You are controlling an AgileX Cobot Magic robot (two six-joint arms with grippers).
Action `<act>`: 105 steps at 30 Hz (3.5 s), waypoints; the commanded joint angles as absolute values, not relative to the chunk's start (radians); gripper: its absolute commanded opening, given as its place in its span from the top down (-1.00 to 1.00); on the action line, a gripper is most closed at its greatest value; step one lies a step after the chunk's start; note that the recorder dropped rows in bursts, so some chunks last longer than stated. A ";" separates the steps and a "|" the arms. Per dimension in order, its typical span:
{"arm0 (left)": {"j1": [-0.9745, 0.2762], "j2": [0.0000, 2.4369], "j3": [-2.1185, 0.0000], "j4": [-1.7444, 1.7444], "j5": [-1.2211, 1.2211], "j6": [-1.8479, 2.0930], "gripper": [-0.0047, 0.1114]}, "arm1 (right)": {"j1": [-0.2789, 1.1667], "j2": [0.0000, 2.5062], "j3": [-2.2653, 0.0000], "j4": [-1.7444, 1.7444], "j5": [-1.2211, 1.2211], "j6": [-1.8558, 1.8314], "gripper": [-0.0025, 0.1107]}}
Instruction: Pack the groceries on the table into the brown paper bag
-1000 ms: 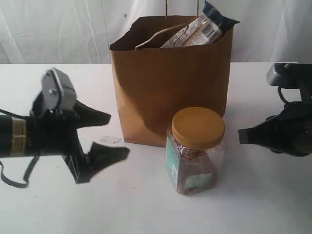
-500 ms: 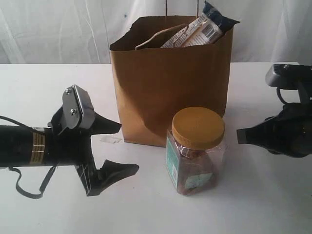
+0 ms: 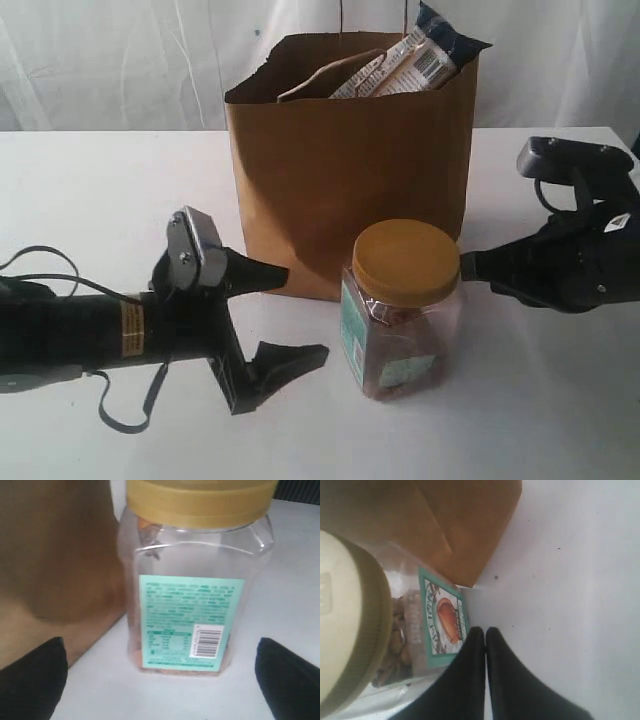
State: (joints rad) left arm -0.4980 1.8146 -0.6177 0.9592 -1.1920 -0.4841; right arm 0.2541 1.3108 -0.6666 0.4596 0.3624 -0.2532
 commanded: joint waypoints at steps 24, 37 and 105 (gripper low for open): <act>-0.629 1.971 -0.771 0.867 -1.221 -0.341 -0.89 | 0.249 1.405 -0.674 0.887 0.505 -0.720 0.96; -0.632 1.979 -0.780 0.982 -1.221 -0.342 -0.89 | 0.249 1.438 -0.688 0.899 0.482 -0.763 0.96; -0.663 1.929 -0.848 0.976 -1.221 -0.471 0.92 | 0.249 0.141 -0.280 0.184 0.099 -0.215 0.96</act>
